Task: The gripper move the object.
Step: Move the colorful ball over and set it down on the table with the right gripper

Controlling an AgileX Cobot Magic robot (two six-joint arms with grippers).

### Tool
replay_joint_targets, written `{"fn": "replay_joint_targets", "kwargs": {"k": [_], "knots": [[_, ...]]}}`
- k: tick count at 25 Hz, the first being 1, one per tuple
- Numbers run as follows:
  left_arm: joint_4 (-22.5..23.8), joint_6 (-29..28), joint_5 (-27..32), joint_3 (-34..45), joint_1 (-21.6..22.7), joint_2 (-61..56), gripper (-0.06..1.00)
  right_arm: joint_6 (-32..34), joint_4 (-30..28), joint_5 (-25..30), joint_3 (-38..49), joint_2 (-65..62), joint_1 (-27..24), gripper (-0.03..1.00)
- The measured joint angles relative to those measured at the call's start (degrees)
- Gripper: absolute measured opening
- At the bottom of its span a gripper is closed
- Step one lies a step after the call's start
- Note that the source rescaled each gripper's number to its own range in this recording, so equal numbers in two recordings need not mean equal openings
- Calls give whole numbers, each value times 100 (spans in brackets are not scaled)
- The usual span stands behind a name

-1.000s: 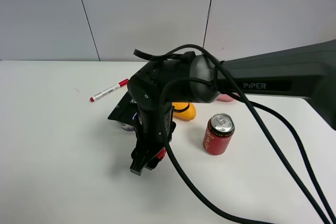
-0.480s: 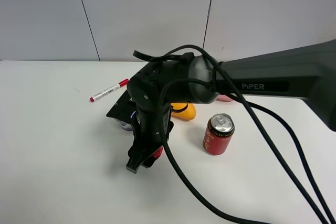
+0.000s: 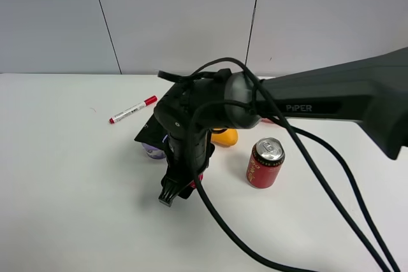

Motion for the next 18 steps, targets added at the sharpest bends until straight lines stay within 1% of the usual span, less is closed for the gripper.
{"fn": "replay_joint_targets", "kwargs": {"k": [18], "knots": [[0,0,0,0,0,0,100,41,-6,-38,0,453,0,1]]}}
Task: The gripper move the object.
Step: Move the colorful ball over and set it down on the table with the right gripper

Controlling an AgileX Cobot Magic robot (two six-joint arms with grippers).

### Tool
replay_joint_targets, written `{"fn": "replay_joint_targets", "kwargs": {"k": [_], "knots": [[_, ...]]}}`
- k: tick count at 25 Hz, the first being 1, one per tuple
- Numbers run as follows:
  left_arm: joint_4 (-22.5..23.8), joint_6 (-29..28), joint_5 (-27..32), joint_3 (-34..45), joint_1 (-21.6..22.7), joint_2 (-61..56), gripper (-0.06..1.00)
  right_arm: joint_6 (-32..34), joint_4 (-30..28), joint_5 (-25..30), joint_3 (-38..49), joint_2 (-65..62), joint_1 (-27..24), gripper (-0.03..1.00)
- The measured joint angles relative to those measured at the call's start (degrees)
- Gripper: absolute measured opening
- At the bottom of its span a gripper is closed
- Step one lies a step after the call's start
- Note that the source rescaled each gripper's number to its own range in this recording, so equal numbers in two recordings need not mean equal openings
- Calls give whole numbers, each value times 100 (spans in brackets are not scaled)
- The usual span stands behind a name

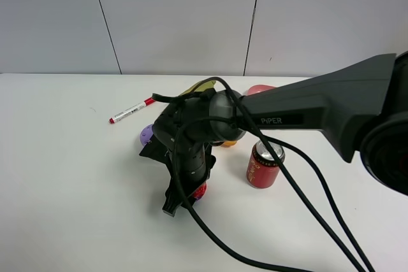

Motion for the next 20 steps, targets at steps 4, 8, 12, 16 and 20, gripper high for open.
{"fn": "replay_joint_targets", "kwargs": {"k": [4,8,12,16,20], "knots": [[0,0,0,0,0,0,100,0,-35,0,0,4,0,1],[0,0,0,0,0,0,100,0,-98,0,0,4,0,1],[0,0,0,0,0,0,100,-5,-164,-17,0,4,0,23],[0,0,0,0,0,0,100,-5,-231,-67,0,4,0,37],[0,0,0,0,0,0,100,30,-239,-91,0,4,0,40]]}}
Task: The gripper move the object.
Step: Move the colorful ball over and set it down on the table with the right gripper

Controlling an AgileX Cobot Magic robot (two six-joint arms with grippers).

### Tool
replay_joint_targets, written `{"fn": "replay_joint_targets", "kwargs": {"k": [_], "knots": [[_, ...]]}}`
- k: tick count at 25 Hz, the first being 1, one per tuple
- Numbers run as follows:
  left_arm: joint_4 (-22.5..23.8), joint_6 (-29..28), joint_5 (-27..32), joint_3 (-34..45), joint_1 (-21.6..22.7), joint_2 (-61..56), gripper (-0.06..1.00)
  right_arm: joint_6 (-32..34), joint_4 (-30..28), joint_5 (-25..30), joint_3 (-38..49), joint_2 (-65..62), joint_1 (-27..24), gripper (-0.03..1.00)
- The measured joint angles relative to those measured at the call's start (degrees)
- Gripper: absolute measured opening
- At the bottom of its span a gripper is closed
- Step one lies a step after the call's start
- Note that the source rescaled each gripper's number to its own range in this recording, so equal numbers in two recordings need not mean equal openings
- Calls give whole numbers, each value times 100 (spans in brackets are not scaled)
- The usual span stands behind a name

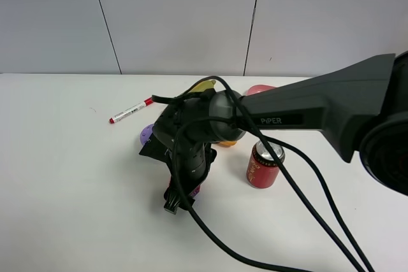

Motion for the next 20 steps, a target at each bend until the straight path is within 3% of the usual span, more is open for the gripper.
{"fn": "replay_joint_targets", "kwargs": {"k": [2,7,9,14,20], "knots": [[0,0,0,0,0,0,100,79,-5,127,-5,0,0,46],[0,0,0,0,0,0,100,233,-7,488,-5,-254,0,81],[0,0,0,0,0,0,100,284,-12,586,-5,-401,0,89],[0,0,0,0,0,0,100,336,12,771,-5,-763,0,94],[0,0,0,0,0,0,100,456,265,1534,-5,-1473,0,94]]}}
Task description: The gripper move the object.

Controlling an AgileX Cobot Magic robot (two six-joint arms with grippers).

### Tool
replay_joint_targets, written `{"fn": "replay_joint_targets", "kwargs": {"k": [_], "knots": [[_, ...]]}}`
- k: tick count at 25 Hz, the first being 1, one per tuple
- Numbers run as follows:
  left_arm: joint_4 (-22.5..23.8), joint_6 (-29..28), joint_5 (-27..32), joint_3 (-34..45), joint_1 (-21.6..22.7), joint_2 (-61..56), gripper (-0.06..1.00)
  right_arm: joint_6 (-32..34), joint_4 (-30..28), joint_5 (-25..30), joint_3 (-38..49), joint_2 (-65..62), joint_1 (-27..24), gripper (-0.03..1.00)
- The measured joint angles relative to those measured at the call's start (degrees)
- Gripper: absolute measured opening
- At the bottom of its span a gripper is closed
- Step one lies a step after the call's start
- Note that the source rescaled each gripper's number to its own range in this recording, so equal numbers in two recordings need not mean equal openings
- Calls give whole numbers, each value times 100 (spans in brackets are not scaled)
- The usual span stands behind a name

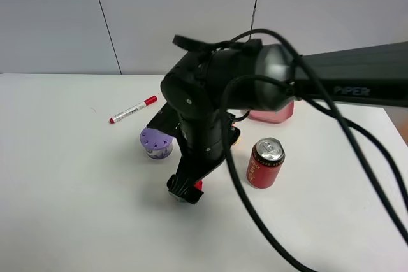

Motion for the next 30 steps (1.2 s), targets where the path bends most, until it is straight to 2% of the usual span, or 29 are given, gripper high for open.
{"fn": "replay_joint_targets", "kwargs": {"k": [9,14,18,22,25,30], "knots": [[0,0,0,0,0,0,100,1033,31,215,0,-1572,0,92],[0,0,0,0,0,0,100,983,-130,205,0,-2156,0,91],[0,0,0,0,0,0,100,754,-509,218,0,-2366,0,91],[0,0,0,0,0,0,100,709,-959,469,0,-2386,-64,91],[0,0,0,0,0,0,100,622,-1002,525,0,-2478,-558,91],[0,0,0,0,0,0,100,95,-382,531,0,-2720,-2091,91]]}}
